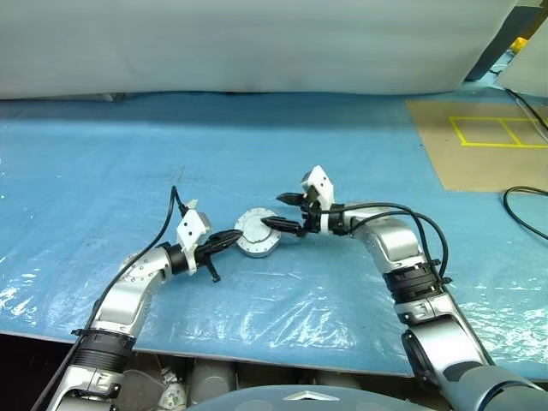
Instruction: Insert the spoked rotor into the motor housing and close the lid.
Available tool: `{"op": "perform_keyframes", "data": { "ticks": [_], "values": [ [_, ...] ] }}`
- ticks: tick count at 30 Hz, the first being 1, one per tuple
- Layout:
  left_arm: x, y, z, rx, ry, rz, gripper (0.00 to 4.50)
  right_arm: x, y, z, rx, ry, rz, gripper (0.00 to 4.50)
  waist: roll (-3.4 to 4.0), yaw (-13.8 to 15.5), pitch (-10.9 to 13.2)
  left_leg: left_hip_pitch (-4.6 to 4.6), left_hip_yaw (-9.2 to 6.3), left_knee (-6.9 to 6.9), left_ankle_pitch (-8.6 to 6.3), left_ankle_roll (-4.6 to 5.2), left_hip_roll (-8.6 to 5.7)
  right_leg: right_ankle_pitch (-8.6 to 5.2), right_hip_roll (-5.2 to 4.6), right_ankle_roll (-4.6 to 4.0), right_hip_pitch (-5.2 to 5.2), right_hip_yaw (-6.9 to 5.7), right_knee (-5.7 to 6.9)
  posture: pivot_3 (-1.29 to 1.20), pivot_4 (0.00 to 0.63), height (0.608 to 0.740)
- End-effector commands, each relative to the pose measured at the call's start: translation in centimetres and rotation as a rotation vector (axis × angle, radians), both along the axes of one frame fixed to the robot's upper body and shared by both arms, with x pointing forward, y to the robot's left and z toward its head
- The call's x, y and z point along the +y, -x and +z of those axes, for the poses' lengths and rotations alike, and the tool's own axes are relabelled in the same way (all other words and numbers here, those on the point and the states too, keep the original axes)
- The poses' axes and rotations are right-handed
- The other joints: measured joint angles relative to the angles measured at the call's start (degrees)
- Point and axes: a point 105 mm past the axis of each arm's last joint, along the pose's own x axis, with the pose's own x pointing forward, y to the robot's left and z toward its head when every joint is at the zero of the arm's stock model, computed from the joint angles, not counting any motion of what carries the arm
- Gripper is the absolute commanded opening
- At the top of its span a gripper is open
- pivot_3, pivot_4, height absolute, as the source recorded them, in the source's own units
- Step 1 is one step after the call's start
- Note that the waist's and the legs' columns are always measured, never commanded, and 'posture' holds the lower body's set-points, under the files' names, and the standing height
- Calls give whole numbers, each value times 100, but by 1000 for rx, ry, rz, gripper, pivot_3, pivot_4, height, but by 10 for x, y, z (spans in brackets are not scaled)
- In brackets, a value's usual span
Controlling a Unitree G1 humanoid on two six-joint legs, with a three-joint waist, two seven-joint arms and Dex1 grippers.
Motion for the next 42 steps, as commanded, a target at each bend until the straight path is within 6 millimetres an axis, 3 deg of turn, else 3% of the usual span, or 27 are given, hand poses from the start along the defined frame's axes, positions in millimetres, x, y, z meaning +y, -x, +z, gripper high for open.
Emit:
{"op": "perform_keyframes", "data": {
  "ticks": [1,3,8,20,28,32,36,42],
  "values": [
    [-3,6,-18,69,-36,-18,0,-20,11,-19,270,-69,-31,4491,-1,10,0,-1,0,0,0,0,-1,0,0,0,1,0,0,0,150,740],
    [-3,7,-18,69,-38,-20,0,-26,18,-30,382,-87,-41,4491,-1,14,1,-3,0,0,0,0,-2,0,0,0,1,-1,-1,0,150,740],
    [-2,6,-17,64,-38,-12,0,-27,19,-38,475,-140,-89,4491,4,4,2,5,1,0,0,-1,2,0,2,0,3,-4,6,0,150,740],
    [0,4,-17,58,-46,-6,0,-4,23,-40,586,-258,-85,4491,4,6,2,7,2,2,1,-1,2,-1,0,-2,6,-4,5,0,150,740],
    [1,2,-17,53,-46,2,0,18,35,-30,647,-338,7,4491,4,5,2,7,2,2,1,-1,2,-1,0,-2,5,-4,5,0,150,740],
    [0,2,-17,55,-45,-2,0,25,35,-25,645,-362,19,3298,4,0,3,4,2,1,1,-2,4,-1,1,-2,0,-4,5,0,150,740],
    [0,2,-18,56,-46,0,0,27,37,-33,666,-358,0,2099,5,-13,3,0,2,1,1,-2,4,-1,1,-1,-8,-4,6,0,150,740],
    [0,2,-18,56,-47,-1,0,32,40,-34,669,-368,7,1898,5,-22,3,12,5,0,1,-3,7,0,1,-3,-5,-3,8,0,150,740]
  ]
}}
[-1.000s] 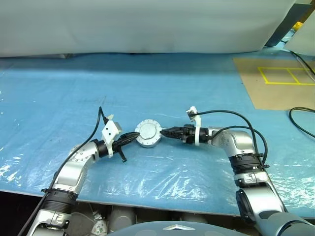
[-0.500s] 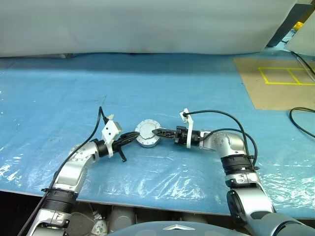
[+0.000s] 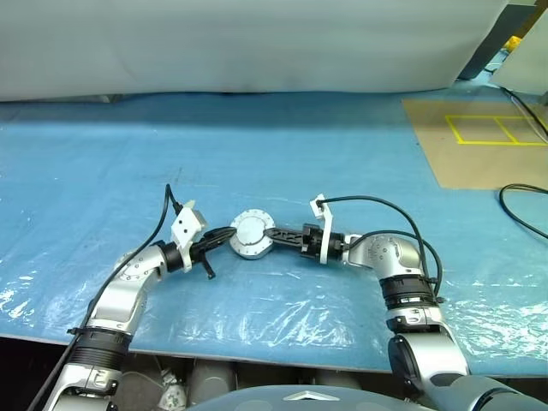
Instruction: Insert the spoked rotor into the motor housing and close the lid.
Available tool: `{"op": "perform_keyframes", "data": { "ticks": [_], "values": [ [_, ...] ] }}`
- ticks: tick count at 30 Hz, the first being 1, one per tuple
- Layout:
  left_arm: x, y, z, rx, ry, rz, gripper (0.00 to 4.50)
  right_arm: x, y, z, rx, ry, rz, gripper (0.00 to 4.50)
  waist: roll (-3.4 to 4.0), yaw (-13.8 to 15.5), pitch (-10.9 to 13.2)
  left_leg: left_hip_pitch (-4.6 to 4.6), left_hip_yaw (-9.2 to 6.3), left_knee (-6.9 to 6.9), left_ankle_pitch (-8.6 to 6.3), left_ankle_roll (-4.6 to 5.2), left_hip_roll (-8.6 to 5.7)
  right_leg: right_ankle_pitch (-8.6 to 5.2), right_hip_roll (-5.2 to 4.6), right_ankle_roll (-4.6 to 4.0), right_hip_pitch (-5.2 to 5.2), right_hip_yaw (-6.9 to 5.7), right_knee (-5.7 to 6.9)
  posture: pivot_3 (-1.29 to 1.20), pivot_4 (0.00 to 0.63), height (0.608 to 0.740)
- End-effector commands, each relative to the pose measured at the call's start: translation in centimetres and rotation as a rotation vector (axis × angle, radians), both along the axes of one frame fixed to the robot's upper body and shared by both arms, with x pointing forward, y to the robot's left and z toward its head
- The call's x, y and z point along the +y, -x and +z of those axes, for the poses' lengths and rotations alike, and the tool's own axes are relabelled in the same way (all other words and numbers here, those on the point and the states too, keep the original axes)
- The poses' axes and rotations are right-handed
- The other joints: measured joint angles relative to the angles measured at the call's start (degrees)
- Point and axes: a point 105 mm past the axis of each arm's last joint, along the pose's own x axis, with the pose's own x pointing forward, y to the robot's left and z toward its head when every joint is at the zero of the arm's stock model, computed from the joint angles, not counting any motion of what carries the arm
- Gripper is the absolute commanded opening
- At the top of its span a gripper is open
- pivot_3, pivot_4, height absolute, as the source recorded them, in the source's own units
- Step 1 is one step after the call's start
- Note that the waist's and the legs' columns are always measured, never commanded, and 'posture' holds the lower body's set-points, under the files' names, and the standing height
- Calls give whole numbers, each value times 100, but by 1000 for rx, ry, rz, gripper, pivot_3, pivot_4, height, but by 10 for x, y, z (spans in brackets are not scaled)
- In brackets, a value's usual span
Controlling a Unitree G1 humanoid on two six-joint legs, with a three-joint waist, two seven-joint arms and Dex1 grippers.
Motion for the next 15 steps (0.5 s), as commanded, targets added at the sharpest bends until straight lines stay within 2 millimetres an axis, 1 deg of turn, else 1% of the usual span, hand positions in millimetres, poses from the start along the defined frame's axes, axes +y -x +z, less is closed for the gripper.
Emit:
{"op": "perform_keyframes", "data": {
  "ticks": [1,6,11,13,15],
  "values": [
    [-11,7,-17,63,-27,-45,0,24,11,3,3,-33,74,1898,0,0,0,0,0,0,0,0,1,0,0,0,0,0,0,0,150,740],
    [-12,8,-13,60,-6,-42,0,24,10,4,10,-43,71,1898,0,-4,0,0,2,0,0,0,1,0,0,-1,0,0,0,0,150,740],
    [-11,9,-1,50,73,-25,0,24,5,10,29,-89,45,1898,1,-25,1,-6,5,0,0,0,3,1,1,-2,-9,0,0,0,150,740],
    [-10,11,2,48,86,-22,0,24,0,12,39,-97,21,1898,0,-42,1,-11,6,-1,0,-1,4,1,1,-2,-14,0,1,0,150,740],
    [-8,11,10,41,118,-10,0,25,-3,14,42,-112,7,1898,1,-78,2,-16,7,-2,0,-1,4,0,2,-3,-19,0,0,0,150,740]
  ]
}}
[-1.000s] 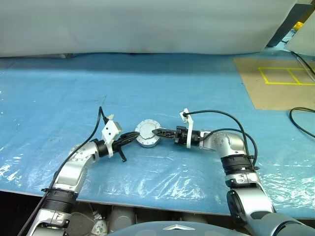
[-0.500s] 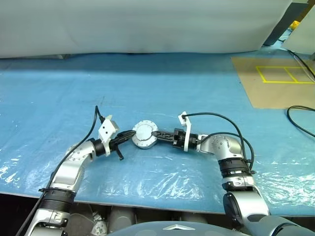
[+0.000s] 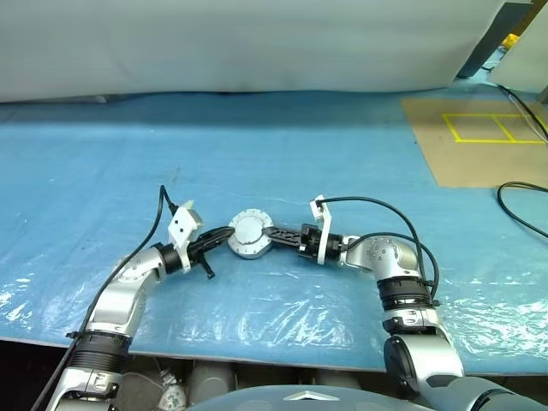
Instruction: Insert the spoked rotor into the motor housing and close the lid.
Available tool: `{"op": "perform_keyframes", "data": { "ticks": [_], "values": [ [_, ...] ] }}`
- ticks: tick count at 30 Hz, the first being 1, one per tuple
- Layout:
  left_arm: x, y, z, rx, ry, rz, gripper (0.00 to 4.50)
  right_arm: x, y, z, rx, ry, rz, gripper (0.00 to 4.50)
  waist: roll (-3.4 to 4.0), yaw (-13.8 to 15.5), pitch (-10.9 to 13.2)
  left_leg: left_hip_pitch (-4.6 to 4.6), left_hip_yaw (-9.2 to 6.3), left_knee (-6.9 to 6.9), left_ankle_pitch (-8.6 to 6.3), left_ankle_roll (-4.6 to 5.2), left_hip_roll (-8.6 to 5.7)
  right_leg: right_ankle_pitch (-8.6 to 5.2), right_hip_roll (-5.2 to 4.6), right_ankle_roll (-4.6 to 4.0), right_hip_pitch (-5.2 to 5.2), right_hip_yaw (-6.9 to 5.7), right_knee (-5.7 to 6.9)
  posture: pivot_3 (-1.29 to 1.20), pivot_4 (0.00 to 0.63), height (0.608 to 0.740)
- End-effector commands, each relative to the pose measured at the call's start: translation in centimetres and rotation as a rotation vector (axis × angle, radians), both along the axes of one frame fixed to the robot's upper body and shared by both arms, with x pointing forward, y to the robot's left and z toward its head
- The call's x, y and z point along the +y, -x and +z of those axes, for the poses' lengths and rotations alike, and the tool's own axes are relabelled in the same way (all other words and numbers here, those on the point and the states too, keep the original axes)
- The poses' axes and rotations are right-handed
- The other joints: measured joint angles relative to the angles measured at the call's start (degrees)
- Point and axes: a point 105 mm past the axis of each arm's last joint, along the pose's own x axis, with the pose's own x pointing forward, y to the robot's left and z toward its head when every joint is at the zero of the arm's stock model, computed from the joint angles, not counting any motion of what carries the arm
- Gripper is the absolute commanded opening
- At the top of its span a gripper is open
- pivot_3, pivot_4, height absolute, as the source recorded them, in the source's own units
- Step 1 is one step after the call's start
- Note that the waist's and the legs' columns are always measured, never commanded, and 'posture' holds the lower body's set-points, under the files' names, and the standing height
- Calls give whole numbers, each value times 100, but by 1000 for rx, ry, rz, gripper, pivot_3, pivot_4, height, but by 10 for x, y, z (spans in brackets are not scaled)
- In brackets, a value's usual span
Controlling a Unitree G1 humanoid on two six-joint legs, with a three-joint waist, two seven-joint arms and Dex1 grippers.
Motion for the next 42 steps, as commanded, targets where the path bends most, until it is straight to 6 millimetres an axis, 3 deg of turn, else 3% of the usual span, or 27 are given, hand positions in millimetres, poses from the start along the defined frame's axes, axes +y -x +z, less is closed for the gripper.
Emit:
{"op": "perform_keyframes", "data": {
  "ticks": [1,6,13,16,35,39,42],
  "values": [
    [-13,7,12,-7,62,-45,0,18,-1,14,-6,-75,31,1898,-1,-23,3,-4,0,-1,0,0,-1,0,0,-1,-3,0,0,0,150,740],
    [-7,6,25,-20,95,-13,0,19,0,9,-6,-33,40,1860,-3,-32,6,-46,2,0,1,0,-2,14,1,21,-35,-5,1,0,150,740],
    [-6,7,20,-11,65,-9,0,22,2,13,-5,-60,57,1859,-4,-60,7,-56,3,0,1,-1,-2,16,2,23,-40,-11,2,0,150,740],
    [-7,7,21,-13,73,-5,0,23,1,12,-2,-55,52,1322,-5,-60,7,-51,3,0,1,-1,-1,16,4,23,-35,-11,3,0,150,740],
    [22,5,70,-51,220,60,0,12,-13,1,53,-36,-56,1320,-8,-57,8,-36,28,13,1,-1,2,11,4,11,-18,-11,8,0,150,740],
    [33,9,84,17,363,61,0,10,-16,8,62,-64,-63,1320,-9,-56,9,-37,30,21,1,-1,3,5,4,-3,-19,-10,14,0,150,740],
    [49,10,90,74,483,98,0,7,-18,30,44,-160,-53,1320,-11,-32,11,-42,30,24,1,-1,1,5,4,-3,-21,-11,15,0,150,740]
  ]
}}
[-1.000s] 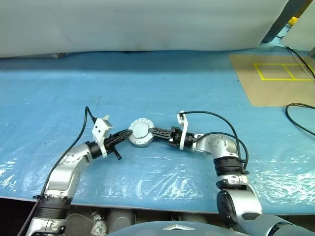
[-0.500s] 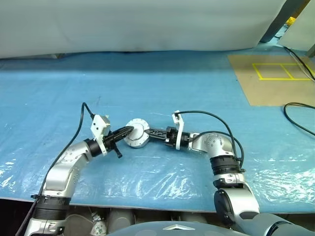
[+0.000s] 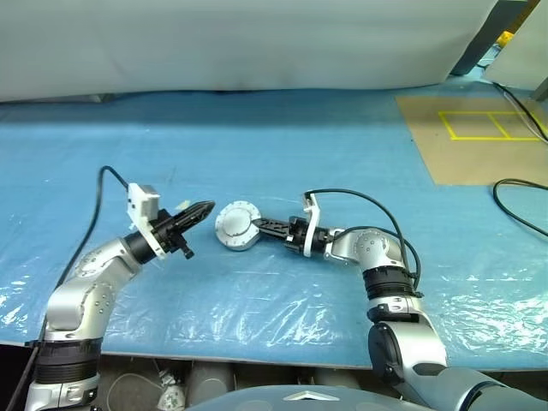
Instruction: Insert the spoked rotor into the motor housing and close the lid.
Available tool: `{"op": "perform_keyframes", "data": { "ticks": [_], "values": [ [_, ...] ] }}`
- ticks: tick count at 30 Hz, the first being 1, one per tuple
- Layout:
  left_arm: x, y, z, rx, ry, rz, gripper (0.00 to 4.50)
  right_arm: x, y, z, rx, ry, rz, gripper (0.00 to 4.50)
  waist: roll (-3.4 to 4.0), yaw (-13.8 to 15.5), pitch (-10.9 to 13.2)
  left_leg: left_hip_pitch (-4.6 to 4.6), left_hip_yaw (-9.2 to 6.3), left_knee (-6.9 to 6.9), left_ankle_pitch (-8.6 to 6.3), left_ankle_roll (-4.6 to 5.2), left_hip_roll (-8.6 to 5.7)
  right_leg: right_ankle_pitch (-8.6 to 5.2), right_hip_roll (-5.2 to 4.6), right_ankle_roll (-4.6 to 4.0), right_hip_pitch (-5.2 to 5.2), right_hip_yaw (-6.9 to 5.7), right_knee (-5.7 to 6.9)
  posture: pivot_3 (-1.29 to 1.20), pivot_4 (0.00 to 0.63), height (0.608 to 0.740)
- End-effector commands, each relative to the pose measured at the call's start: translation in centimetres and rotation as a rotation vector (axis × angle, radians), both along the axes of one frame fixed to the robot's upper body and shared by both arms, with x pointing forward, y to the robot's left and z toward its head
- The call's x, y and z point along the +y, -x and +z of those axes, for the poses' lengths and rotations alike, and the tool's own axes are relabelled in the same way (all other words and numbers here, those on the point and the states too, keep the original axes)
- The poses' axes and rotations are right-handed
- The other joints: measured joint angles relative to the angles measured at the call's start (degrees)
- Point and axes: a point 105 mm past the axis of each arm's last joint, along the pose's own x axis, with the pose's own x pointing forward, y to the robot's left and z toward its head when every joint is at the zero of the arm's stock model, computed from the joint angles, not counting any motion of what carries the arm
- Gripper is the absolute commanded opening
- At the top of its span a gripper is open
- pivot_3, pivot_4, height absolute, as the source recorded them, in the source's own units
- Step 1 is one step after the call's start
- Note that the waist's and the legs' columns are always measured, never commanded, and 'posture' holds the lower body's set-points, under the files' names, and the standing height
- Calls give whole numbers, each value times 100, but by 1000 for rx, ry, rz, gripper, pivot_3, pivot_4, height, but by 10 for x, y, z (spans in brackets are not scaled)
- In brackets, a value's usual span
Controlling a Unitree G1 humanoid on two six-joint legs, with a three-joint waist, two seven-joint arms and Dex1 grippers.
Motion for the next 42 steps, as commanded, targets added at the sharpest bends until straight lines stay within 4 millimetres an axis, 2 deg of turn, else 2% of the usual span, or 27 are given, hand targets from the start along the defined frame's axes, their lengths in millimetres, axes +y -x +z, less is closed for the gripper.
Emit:
{"op": "perform_keyframes", "data": {
  "ticks": [1,4,7,11,15,18,19,24,28,32,38,42],
  "values": [
    [18,3,17,11,111,30,0,-3,-4,31,-37,-138,1,1320,-3,25,5,-8,0,1,0,0,-1,1,0,1,-5,0,0,0,150,740],
    [25,4,17,44,184,52,0,-4,-5,49,-61,-200,11,1320,-7,59,7,-36,-2,3,1,0,-3,14,0,23,-28,0,-1,0,150,740],
    [30,6,15,70,255,73,632,-2,-5,68,-84,-262,32,1320,-17,57,14,-63,-2,10,2,2,-10,18,5,27,-58,0,12,0,150,740],
    [27,9,15,94,332,82,1927,1,-7,86,-107,-309,46,1320,-22,86,17,-66,-3,13,1,-2,-9,18,14,25,-65,-2,25,0,150,740],
    [30,13,24,116,508,67,3349,3,-8,102,-128,-349,53,1320,-27,136,20,-65,-3,14,0,-3,-10,18,14,25,-64,-1,26,0,150,740],
    [26,19,23,158,581,34,4367,4,-10,111,-138,-367,56,1320,-29,143,21,-65,-3,15,0,-4,-11,18,15,25,-63,-1,29,0,150,740],
    [26,19,22,166,601,35,4483,4,-10,112,-139,-369,56,1320,-29,146,21,-65,-3,15,0,-4,-10,18,15,26,-63,-1,30,0,150,740],
    [20,22,5,262,655,-12,4483,5,-9,120,-147,-387,69,1320,-43,164,30,-63,-4,19,0,-5,-10,19,17,27,-61,0,34,0,150,740],
    [6,18,15,258,695,-112,4483,6,-7,125,-159,-390,83,1320,-48,192,33,-63,-6,20,0,-5,-10,20,17,30,-61,0,34,0,150,740],
    [-12,6,23,246,708,-179,4483,6,-6,124,-157,-384,89,1320,-49,254,34,-63,-9,29,1,-6,-11,23,17,35,-58,0,40,0,150,740],
    [-26,-13,18,272,710,-193,4483,6,-4,122,-156,-371,89,1320,-51,274,35,-62,-13,33,1,-7,-17,24,17,36,-59,2,49,0,150,740],
    [-42,-27,18,264,682,-197,4483,6,-5,120,-155,-360,83,1320,-53,280,36,-62,-17,36,1,-7,-18,25,17,38,-59,1,52,0,150,740]
  ]
}}
